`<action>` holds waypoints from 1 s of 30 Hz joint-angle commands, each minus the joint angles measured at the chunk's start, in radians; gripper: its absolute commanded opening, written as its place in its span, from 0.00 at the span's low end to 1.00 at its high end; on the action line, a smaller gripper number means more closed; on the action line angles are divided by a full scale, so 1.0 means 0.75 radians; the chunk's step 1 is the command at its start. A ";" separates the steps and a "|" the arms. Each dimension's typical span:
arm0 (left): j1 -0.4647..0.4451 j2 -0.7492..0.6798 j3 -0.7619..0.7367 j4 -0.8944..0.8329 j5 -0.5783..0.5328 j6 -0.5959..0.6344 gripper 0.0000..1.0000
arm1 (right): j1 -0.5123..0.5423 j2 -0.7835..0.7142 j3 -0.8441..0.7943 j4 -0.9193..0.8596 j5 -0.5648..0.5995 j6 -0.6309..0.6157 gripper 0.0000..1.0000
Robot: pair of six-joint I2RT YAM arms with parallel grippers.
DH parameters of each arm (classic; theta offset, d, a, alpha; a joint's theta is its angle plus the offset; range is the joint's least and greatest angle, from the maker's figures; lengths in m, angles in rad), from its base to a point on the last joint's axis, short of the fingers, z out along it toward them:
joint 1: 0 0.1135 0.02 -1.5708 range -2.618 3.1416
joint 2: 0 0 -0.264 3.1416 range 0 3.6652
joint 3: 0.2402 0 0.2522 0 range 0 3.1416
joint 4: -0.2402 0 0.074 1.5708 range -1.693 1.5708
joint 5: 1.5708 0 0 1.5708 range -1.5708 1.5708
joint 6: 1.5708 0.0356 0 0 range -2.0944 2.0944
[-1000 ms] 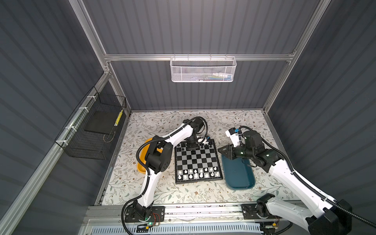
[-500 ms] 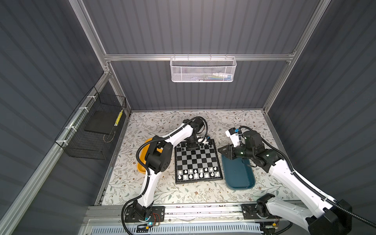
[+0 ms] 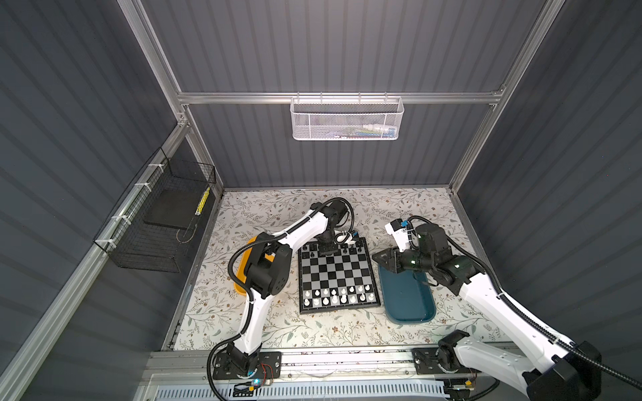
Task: Set up the chess pieces on the board
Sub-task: 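Move the open left gripper back above the yellow tray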
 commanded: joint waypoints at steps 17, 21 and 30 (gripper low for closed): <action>0.223 -0.375 -0.240 -0.139 0.053 0.017 0.41 | 0.007 0.046 0.038 -0.006 -0.032 -0.020 0.27; 0.386 -0.506 -0.357 -0.126 0.080 0.035 0.49 | 0.007 0.084 0.047 0.001 -0.043 -0.028 0.27; 0.686 -0.667 -0.639 -0.061 0.103 0.083 0.55 | 0.007 0.221 0.087 0.027 -0.092 -0.048 0.17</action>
